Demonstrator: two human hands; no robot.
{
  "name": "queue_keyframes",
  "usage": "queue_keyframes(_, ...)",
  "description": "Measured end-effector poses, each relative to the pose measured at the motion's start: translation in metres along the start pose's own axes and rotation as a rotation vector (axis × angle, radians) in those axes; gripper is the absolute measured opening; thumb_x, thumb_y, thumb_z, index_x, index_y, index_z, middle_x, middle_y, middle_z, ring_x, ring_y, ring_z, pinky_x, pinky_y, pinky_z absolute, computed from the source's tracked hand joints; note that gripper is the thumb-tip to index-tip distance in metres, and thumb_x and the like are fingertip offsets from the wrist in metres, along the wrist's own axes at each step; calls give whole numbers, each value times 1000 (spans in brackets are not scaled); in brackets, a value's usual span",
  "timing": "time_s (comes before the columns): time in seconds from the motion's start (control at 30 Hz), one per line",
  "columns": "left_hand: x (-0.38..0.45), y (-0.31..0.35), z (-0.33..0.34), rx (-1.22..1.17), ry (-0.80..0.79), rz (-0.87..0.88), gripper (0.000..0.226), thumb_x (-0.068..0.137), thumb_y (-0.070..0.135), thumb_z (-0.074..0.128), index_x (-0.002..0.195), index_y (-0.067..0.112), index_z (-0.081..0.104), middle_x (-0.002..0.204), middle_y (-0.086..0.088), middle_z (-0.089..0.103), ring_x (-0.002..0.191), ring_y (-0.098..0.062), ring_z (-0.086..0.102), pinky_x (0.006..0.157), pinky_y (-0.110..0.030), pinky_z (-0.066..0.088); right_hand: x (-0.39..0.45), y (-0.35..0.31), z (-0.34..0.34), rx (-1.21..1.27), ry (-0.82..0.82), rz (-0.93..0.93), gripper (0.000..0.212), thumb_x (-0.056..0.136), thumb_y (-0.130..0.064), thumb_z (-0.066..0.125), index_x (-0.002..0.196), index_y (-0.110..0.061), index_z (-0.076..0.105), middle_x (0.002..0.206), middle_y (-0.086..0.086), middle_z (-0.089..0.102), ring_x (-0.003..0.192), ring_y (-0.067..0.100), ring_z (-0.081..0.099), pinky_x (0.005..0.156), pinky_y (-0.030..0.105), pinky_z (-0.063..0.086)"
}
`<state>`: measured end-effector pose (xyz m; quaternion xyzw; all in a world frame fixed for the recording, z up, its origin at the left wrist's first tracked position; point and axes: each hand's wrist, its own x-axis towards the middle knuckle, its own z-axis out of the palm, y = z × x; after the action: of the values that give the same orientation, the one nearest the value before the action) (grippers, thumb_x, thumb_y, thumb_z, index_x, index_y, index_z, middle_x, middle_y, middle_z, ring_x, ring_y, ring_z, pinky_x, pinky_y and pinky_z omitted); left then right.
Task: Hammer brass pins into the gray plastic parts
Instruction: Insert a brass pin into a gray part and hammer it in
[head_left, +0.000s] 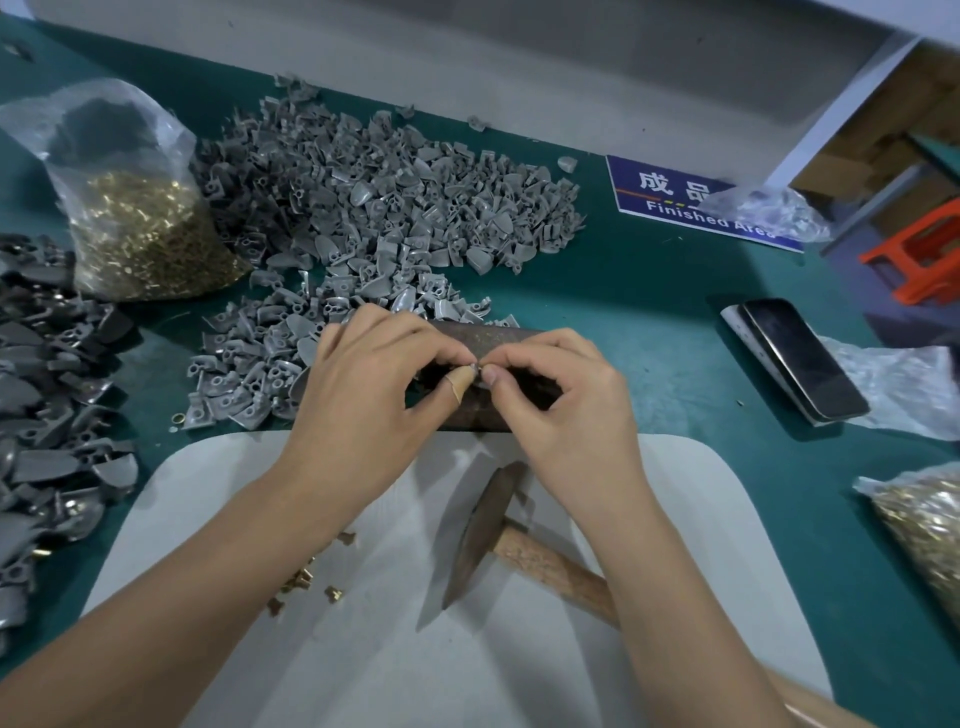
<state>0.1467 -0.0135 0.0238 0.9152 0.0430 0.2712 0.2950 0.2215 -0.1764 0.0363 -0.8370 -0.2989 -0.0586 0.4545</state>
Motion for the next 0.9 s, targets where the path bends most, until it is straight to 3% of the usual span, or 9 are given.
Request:
queue_keyframes(0.13, 0, 2, -1, 3, -8, 3, 9, 92, 37, 70, 98, 31, 74, 95, 18, 63, 100, -11, 50, 85, -30, 30, 0, -2, -1, -27, 19, 8, 12, 88, -11, 77, 90, -22, 82, 91, -2, 65, 94, 21, 63, 83, 44, 51)
queue_keyframes(0.33, 1, 1, 0, -12, -4, 4, 10, 92, 35, 69, 99, 29, 74, 95, 18, 63, 100, -12, 51, 88, -31, 33, -6, -12, 1, -314, 68, -120, 10, 92, -21, 69, 91, -25, 79, 95, -6, 57, 93, 19, 58, 68, 37, 48)
queue_keyframes(0.53, 2, -1, 1, -31, 2, 11, 14, 92, 38, 69, 99, 29, 77, 96, 19, 65, 100, -11, 50, 88, -36, 35, -2, -15, -1, -181, 6, 5, 13, 92, -15, 70, 91, -23, 80, 92, -4, 55, 92, 19, 58, 73, 43, 51)
queue_keyframes(0.77, 3, -3, 0, -27, 8, 9, 13, 90, 36, 73, 98, 29, 79, 95, 19, 66, 99, -10, 50, 87, -32, 30, 3, -23, 0, -392, -32, 6, 14, 93, -26, 64, 85, -29, 76, 93, -11, 51, 100, 12, 49, 64, 29, 34)
queue_keyframes(0.9, 2, -2, -1, 5, 2, 13, 12, 91, 41, 70, 98, 33, 76, 96, 21, 65, 101, -9, 49, 86, -32, 28, 2, -20, 1, -318, 2, 33, 14, 92, -26, 68, 87, -34, 79, 91, -11, 55, 97, 16, 50, 69, 32, 40)
